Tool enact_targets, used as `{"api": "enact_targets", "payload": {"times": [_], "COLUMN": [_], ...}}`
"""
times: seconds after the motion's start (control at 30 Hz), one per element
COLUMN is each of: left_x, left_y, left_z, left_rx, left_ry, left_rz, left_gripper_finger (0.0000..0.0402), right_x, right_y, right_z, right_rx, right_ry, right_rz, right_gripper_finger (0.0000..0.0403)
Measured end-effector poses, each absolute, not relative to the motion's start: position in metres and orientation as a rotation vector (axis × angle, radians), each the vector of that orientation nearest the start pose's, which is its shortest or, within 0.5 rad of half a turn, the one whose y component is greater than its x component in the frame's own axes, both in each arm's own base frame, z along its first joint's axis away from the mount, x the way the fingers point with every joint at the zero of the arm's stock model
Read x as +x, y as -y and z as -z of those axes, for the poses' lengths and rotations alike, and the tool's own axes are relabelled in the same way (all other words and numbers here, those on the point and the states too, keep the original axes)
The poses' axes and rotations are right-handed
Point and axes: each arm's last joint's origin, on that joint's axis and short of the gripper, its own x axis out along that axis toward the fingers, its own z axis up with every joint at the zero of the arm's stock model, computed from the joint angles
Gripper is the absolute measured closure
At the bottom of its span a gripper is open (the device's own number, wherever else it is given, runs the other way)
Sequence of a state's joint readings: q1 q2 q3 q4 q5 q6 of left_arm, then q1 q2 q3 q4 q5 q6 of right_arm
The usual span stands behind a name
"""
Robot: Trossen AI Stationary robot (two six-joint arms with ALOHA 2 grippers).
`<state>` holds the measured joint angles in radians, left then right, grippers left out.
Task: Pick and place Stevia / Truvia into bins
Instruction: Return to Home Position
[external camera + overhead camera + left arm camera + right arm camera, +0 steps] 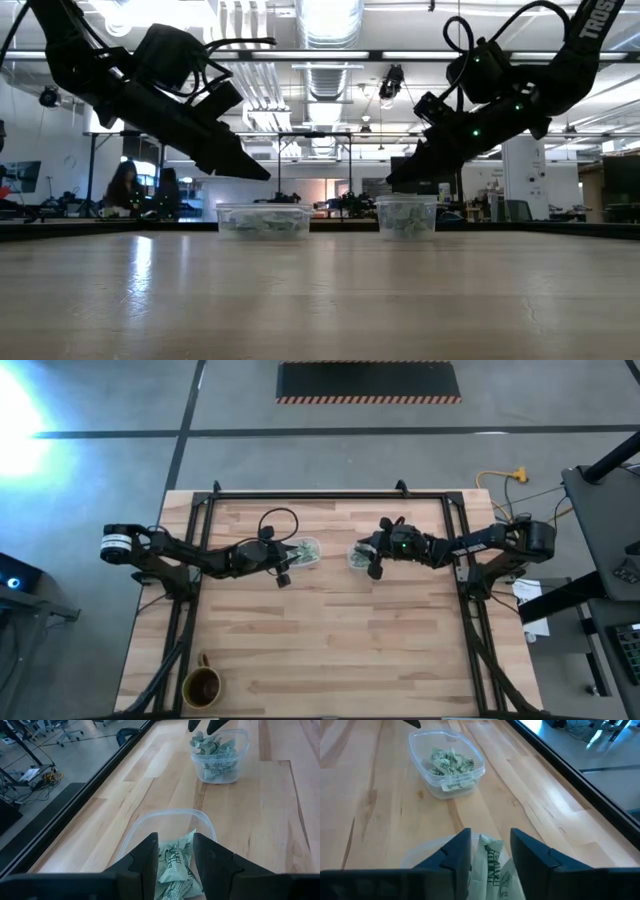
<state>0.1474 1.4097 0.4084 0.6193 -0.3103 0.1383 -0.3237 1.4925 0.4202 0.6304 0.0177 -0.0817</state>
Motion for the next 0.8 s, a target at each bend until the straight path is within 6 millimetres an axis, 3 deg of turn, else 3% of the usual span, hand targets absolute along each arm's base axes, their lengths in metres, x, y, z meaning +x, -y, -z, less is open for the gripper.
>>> {"api": "enact_targets", "payload": {"times": [0.17,0.3,0.47,0.63,0.8], "left_x": [0.245,0.251,0.253,0.241,0.219], "left_y": [-0.045,-0.046,-0.046,-0.043,-0.036], "left_z": [-0.155,-0.165,-0.178,-0.185,-0.193], "left_rx": [0.166,0.162,0.124,0.181,0.22], "left_ry": [-0.413,-0.354,-0.292,-0.273,-0.2], "left_rz": [-0.425,-0.43,-0.438,-0.39,-0.285], "left_gripper_finger": [0.0295,0.0294,0.0295,0.0295,0.0294], "right_x": [0.243,0.242,0.234,0.218,0.196], "right_y": [0.08,0.076,0.072,0.061,0.054], "right_z": [-0.145,-0.163,-0.186,-0.187,-0.183], "right_rx": [-0.046,-0.049,-0.015,-0.111,-0.157], "right_ry": [-0.423,-0.311,-0.218,-0.22,-0.094], "right_rz": [0.256,0.145,0.146,0.049,0.052], "right_gripper_finger": [0.025,0.024,0.0242,0.025,0.0257]}}
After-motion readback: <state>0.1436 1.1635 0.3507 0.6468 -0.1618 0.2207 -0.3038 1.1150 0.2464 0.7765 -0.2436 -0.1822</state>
